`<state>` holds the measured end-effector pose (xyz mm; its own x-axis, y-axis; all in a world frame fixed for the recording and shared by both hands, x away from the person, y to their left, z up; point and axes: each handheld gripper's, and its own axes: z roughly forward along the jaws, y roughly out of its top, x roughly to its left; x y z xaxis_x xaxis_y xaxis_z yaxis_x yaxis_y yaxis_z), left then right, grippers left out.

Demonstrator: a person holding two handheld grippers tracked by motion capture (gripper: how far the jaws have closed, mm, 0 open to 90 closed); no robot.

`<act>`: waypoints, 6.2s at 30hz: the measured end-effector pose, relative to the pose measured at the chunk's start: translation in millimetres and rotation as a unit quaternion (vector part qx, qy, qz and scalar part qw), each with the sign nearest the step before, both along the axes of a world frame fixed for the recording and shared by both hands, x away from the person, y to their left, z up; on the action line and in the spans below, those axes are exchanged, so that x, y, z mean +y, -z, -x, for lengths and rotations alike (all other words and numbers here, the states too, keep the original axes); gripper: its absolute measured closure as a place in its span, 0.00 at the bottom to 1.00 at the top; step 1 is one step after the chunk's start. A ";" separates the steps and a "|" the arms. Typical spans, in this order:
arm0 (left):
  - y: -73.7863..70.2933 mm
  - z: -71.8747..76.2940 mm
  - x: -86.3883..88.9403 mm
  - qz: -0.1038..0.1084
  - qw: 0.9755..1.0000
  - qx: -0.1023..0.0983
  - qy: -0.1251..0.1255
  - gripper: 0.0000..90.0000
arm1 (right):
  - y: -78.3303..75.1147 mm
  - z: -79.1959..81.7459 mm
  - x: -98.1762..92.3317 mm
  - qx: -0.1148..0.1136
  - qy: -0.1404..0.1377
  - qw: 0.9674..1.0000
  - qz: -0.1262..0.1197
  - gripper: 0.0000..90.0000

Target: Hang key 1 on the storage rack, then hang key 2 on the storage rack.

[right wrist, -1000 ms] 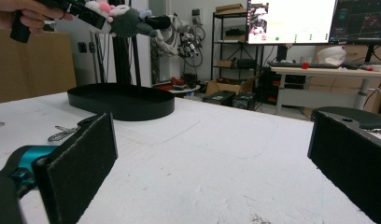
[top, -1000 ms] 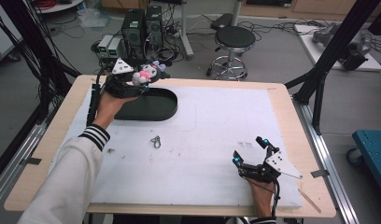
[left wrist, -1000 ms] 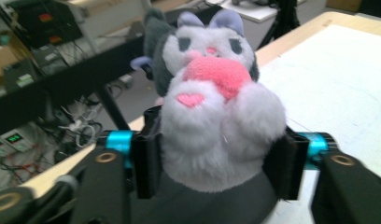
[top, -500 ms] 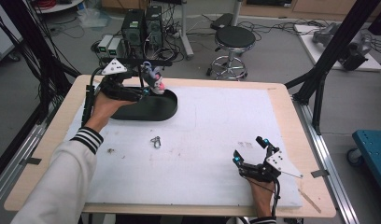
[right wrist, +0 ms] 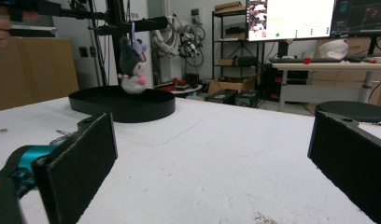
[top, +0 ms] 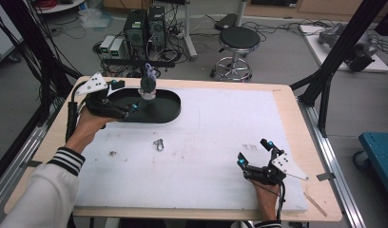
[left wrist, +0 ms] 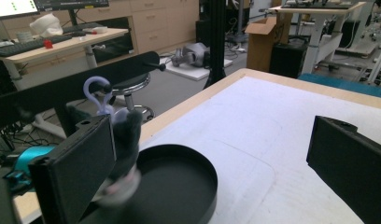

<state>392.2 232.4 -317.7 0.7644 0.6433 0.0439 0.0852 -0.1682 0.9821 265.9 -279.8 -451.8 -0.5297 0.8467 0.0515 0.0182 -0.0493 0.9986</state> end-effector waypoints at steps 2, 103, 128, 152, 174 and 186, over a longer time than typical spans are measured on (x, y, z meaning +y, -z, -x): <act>5.3 8.7 7.8 0.011 1.000 -0.003 -0.002 0.02 | 0.3 -0.2 -0.1 0.000 0.001 1.000 0.000 0.01; 51.9 12.7 -56.6 -0.242 0.961 0.078 0.112 0.02 | 2.1 2.0 3.2 -0.001 -0.007 1.000 0.014 0.01; 88.6 -3.6 -78.9 -0.286 0.938 0.129 0.144 0.03 | 2.1 2.3 3.4 0.000 -0.007 1.000 0.014 0.01; 96.9 -4.8 -80.6 -0.319 0.922 0.157 0.155 0.39 | 2.0 2.4 3.5 0.000 -0.008 1.000 0.014 0.01; 98.1 -4.8 -83.1 -0.346 0.911 0.159 0.157 0.71 | 2.1 2.4 3.5 0.000 -0.008 1.000 0.013 0.01; 96.8 -4.2 -82.3 -0.344 0.916 0.154 0.138 0.85 | 2.1 2.4 3.4 0.000 -0.008 1.000 0.013 0.01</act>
<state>396.4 150.1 -414.6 0.9381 0.3242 0.1222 0.2004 -0.7954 0.5719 263.6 -276.4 -453.9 -0.5430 0.8392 0.0293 0.0192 -0.0225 0.9996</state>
